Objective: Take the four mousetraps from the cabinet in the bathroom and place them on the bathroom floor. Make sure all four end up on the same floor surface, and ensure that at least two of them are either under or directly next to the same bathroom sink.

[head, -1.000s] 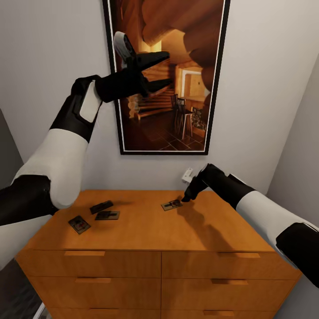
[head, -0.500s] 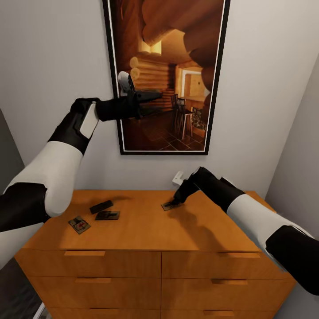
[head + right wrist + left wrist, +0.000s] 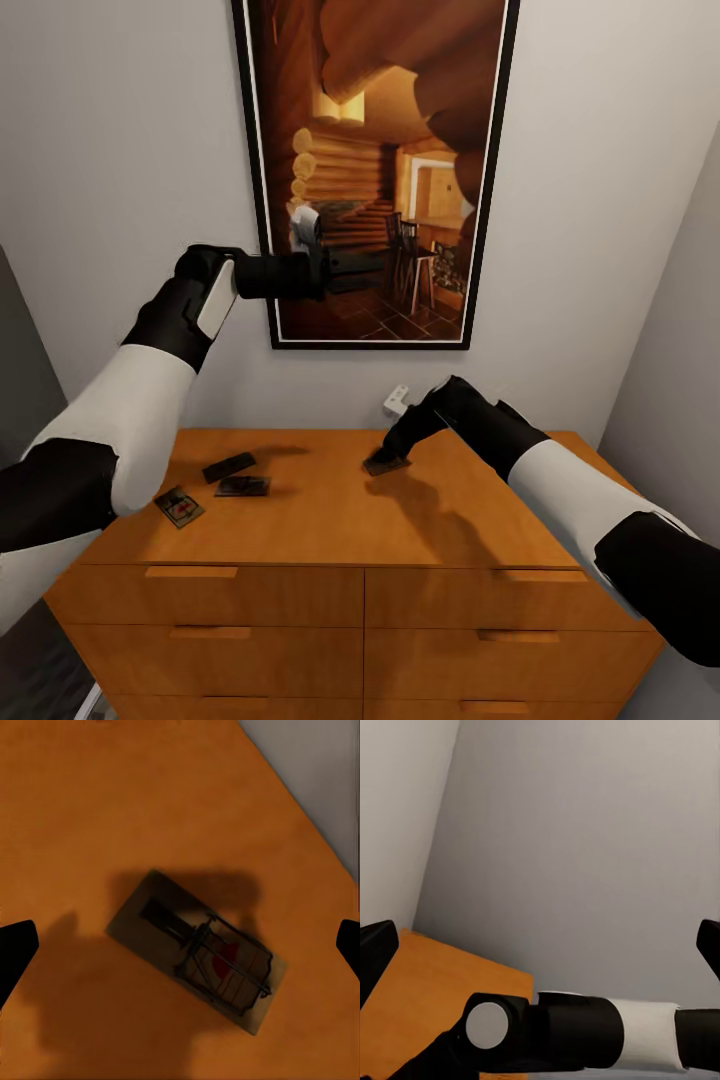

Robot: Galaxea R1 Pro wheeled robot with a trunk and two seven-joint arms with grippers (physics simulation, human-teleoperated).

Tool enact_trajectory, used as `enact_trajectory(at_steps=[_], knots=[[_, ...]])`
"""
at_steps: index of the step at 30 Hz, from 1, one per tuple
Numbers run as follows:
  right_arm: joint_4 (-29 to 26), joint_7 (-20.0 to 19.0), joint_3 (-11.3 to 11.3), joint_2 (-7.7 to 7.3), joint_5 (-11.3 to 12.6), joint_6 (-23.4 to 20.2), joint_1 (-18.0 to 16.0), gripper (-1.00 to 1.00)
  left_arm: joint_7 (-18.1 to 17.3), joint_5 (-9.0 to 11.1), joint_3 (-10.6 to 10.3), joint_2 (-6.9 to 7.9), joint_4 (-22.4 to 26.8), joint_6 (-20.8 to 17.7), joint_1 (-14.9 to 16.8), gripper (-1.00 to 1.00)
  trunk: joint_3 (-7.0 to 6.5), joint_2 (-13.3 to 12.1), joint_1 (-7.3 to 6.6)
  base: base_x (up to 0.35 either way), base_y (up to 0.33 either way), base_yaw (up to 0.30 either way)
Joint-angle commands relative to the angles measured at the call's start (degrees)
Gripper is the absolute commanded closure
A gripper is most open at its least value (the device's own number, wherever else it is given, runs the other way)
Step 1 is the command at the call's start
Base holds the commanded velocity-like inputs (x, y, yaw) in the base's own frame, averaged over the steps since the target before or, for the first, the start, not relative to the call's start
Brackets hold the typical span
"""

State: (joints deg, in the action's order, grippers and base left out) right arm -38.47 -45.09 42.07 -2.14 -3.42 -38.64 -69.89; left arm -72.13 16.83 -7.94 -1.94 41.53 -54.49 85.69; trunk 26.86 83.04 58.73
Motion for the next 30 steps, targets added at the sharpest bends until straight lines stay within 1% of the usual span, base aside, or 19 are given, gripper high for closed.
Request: enact_trajectory(at_steps=[1, 6, 12, 13, 18, 21, 24, 26, 27, 30], knots=[[-0.1, -0.3, -0.2, -0.05, -0.4, -0.1, -0.1, -1.00, 0.0, 0.2, -0.3, 0.01, 0.3, -0.4, -0.3, -1.00, 0.07, 0.0, 0.00, 0.000, 0.000, 0.000], [-0.2, -0.5, -1.8, -0.10, -0.4, -0.2, 0.0, -1.00, -0.1, 0.2, -1.7, -0.04, 1.9, -0.4, -1.9, -1.00, 0.07, 0.0, 0.00, 0.000, 0.000, 0.000], [-0.4, -0.4, -3.7, 0.04, -0.5, -0.2, 0.0, -1.00, -0.1, 0.2, -2.3, -0.09, 2.4, -0.4, -3.8, -1.00, 0.07, 0.0, 0.00, 0.000, 0.000, 0.000], [-0.4, -0.4, -7.4, 0.08, -0.6, -0.2, 0.0, -1.00, -0.1, 0.3, -2.4, -0.10, 2.4, -0.4, -18.6, -1.00, 0.07, 0.0, 0.00, 0.000, 0.000, 0.000], [-0.5, -0.5, -7.3, 0.27, -1.4, -0.3, 0.0, -1.00, -0.1, 0.3, -2.5, -0.21, 2.4, -0.4, -18.6, -1.00, 0.07, 0.0, 0.00, 0.000, 0.000, 0.000], [-1.1, -0.7, -6.3, 0.34, -2.3, -0.3, -0.1, -1.00, -0.1, 0.3, -2.5, -0.23, 2.4, -0.4, -18.6, -1.00, 0.07, 0.0, 0.00, 0.000, 0.000, 0.000], [-2.2, -1.6, -3.9, 0.32, -4.2, -0.2, -0.1, -1.00, -0.1, 0.3, -2.6, -0.24, 2.4, -0.4, -18.6, -1.00, 0.07, 0.0, 0.00, 0.000, 0.000, 0.000], [-3.1, -3.1, -1.4, 0.31, -6.0, 0.0, -0.1, -1.00, -0.1, 0.3, -2.7, -0.25, 2.4, -0.4, -18.6, -1.00, 0.07, 0.0, 0.00, 0.000, 0.000, 0.000], [-3.6, -4.3, 0.2, 0.29, -7.0, 0.2, -0.1, -1.00, -0.1, 0.3, -2.8, -0.25, 2.4, -0.4, -18.6, -1.00, 0.07, 0.0, 0.00, 0.000, 0.000, 0.000], [-5.5, -8.8, 5.7, 0.15, -10.3, 1.8, -0.1, -1.00, -0.1, 0.3, -3.3, -0.25, 2.4, -0.4, -18.6, -1.00, 0.07, 0.0, 0.00, 0.000, 0.000, 0.000]])
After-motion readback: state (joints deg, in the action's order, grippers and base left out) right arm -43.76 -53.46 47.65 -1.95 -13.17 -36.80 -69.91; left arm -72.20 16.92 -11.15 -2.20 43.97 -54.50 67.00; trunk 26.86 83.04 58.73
